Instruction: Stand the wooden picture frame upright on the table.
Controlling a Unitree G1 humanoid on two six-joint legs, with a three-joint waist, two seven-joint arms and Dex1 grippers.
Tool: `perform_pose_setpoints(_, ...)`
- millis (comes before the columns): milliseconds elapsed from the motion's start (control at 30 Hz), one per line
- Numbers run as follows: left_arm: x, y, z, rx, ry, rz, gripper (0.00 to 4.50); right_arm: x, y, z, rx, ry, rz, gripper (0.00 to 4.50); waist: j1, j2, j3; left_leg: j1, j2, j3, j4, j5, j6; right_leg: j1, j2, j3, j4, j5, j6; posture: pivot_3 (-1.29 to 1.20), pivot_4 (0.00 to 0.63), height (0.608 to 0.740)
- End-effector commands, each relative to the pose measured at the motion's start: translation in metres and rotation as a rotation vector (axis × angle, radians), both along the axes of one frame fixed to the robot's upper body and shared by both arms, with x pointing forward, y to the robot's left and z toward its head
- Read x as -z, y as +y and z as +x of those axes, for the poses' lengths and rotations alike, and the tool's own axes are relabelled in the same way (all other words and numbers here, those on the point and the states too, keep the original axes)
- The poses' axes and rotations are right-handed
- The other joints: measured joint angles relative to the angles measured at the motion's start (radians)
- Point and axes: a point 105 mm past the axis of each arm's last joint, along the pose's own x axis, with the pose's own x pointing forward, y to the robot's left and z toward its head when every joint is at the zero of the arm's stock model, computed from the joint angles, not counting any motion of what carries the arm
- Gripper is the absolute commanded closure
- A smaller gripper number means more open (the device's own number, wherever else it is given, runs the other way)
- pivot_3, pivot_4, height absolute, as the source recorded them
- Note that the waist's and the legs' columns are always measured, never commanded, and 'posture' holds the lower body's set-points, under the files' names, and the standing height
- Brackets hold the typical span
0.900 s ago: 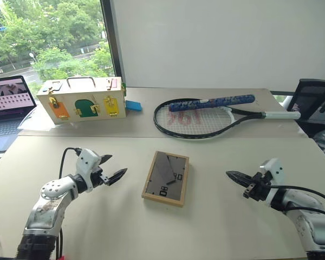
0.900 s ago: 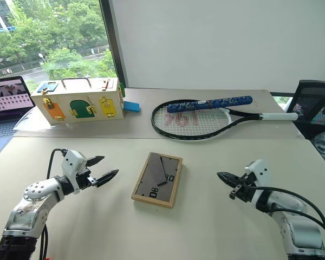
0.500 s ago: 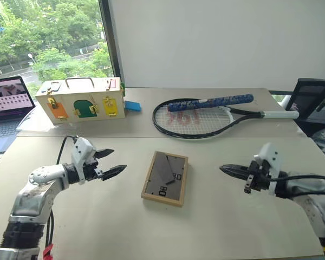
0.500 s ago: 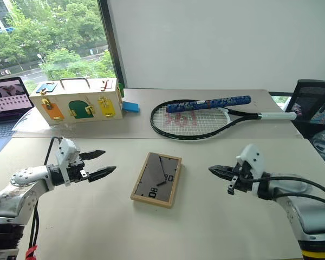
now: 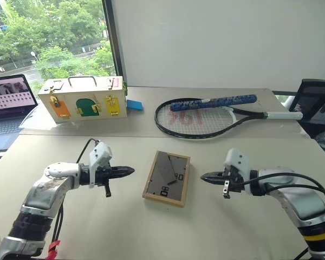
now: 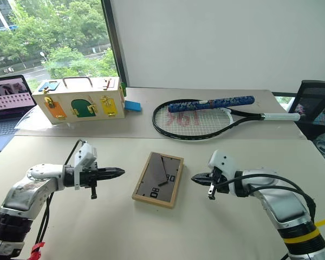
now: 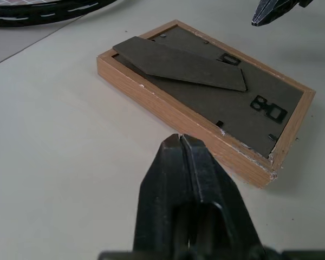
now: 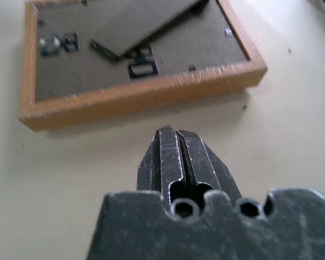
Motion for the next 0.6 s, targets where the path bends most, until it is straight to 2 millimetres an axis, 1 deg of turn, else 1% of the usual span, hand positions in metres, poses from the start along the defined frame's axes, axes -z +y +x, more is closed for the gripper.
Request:
perform_pose_setpoints(33,0.012,-0.019,0.0,0.07,-0.028,0.092,4.41,-0.003,0.011,0.015,-0.011,-0.063,-0.01,4.5,-0.004,0.0,0.0,0.0,0.0,0.0,0.0,0.0,0.0,0.0,0.0,0.0,0.0,0.0,0.0,0.0,0.15,0.722)
perform_pose_setpoints(100,0.02,-0.028,0.001,0.1,-0.034,0.131,4.41,-0.001,0.017,0.024,-0.036,-0.073,-0.03,4.5,-0.008,0.0,0.0,0.0,0.0,0.0,0.0,0.0,0.0,0.0,0.0,0.0,0.001,0.0,0.0,0.0,0.15,0.722)
perform_pose_setpoints(200,0.028,-0.041,-0.001,0.125,-0.009,0.098,4.41,-0.004,0.034,0.034,-0.079,-0.097,-0.027,4.5,-0.01,0.0,0.0,0.0,0.0,0.0,0.0,0.0,0.0,0.0,0.0,0.0,0.001,0.0,0.0,0.0,0.15,0.722)
perform_pose_setpoints(333,0.032,-0.047,-0.008,0.156,0.025,0.096,4.41,-0.001,0.045,0.041,-0.116,-0.106,-0.051,4.5,-0.008,0.0,0.0,0.0,0.0,0.0,0.0,0.0,0.0,0.0,0.0,0.0,0.001,0.001,-0.002,0.0,0.15,0.722)
perform_pose_setpoints(467,0.035,-0.038,-0.011,0.124,0.036,0.111,4.41,-0.004,0.051,0.04,-0.137,-0.097,-0.037,4.5,-0.01,0.0,0.0,0.0,0.0,0.0,0.0,0.0,0.0,0.0,0.0,0.0,0.001,0.003,-0.004,0.0,0.15,0.722)
perform_pose_setpoints(600,0.038,-0.018,-0.007,0.061,0.024,0.156,4.41,-0.002,0.042,0.036,-0.132,-0.074,-0.07,4.5,-0.019,0.0,0.0,0.0,0.0,0.0,0.0,0.0,0.0,0.0,0.0,0.0,0.002,0.003,-0.004,0.0,0.15,0.722)
